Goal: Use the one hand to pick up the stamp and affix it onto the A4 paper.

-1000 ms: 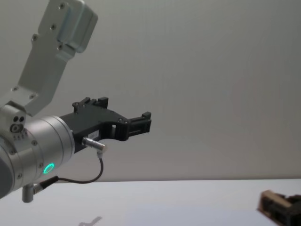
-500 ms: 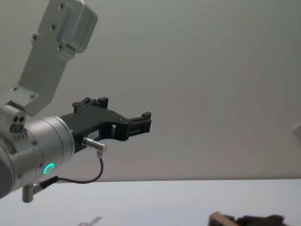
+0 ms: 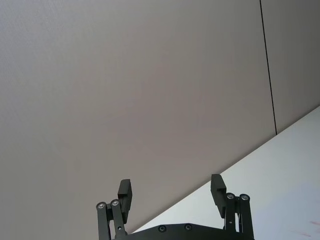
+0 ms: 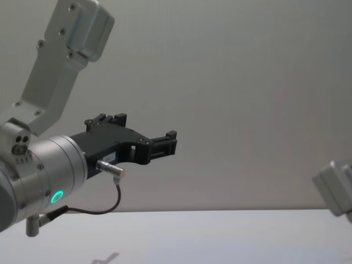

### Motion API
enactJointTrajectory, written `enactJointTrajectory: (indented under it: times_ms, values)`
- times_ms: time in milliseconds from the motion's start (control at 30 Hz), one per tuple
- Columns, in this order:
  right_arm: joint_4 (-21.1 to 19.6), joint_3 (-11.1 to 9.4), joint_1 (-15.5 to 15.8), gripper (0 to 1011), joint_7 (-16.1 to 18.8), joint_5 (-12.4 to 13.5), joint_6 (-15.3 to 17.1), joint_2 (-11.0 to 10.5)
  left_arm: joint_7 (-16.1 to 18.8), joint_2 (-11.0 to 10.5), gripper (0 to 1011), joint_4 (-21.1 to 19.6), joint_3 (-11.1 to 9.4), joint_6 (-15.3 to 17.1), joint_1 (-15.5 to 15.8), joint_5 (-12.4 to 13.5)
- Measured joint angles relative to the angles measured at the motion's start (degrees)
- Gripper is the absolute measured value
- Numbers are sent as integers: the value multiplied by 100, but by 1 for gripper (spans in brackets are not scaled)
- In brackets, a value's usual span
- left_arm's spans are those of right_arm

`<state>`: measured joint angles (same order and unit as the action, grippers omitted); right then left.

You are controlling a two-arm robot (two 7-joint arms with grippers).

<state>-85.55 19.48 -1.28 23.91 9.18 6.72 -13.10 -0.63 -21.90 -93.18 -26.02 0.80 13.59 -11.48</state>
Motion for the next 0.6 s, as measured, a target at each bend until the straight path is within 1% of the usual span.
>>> enactJointTrajectory:
  times_ms: [600]
  values:
    - [235, 68, -65, 220, 47, -131, -53, 54, 1, 0, 1001, 0, 0, 0, 0, 0]
